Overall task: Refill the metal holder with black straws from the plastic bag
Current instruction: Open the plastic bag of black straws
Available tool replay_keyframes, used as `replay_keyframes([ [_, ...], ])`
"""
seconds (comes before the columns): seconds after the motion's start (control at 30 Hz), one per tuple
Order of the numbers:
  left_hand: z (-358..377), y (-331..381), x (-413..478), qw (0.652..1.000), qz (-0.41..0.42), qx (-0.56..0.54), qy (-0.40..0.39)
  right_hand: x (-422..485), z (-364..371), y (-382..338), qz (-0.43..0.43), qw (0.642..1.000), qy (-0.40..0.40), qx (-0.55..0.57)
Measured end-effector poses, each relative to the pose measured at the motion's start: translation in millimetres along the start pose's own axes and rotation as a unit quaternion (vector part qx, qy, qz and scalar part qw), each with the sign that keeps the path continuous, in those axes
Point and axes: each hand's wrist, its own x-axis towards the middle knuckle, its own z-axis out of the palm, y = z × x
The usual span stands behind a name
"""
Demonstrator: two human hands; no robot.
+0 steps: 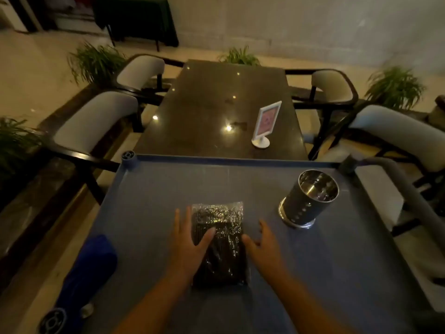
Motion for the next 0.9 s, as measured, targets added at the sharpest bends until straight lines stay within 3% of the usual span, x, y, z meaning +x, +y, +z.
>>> replay_keyframes([
  [0.03, 3.7, -5.1, -1.4, 0.998, -0.020, -0.049, -0.014, 3.3, 4.3, 4.3, 0.021, 0.999, 0.010, 0.032],
  [0.2, 18.8, -25.8, -17.3, 0.998, 0.004, -0.031, -0.045, 10.4, 12.4, 12.0, 0.097, 0.991, 0.015, 0.090],
  [0.4, 24.5, -19.3, -11.7, 0.987, -0.103, -0.125, 0.006, 18.9, 18.3, 10.4, 0.171, 0.972, -0.016, 0.163],
  [0.5, 19.6, -16.8, -3.3, 0.948, -0.200, -0.249, -0.004, 21.0, 19.7, 10.2, 0.198, 0.960, -0.037, 0.194],
  [0.6, 18.8, -15.8, -0.2, 0.920, -0.268, -0.283, -0.032, 19.6, 19.6, 9.1, 0.188, 0.964, -0.068, 0.177],
  [0.9, 19.3, 3.0, -6.8, 0.838, -0.341, -0.413, -0.102, 11.0, 0.1, 6.0, 0.196, 0.944, -0.155, 0.217],
])
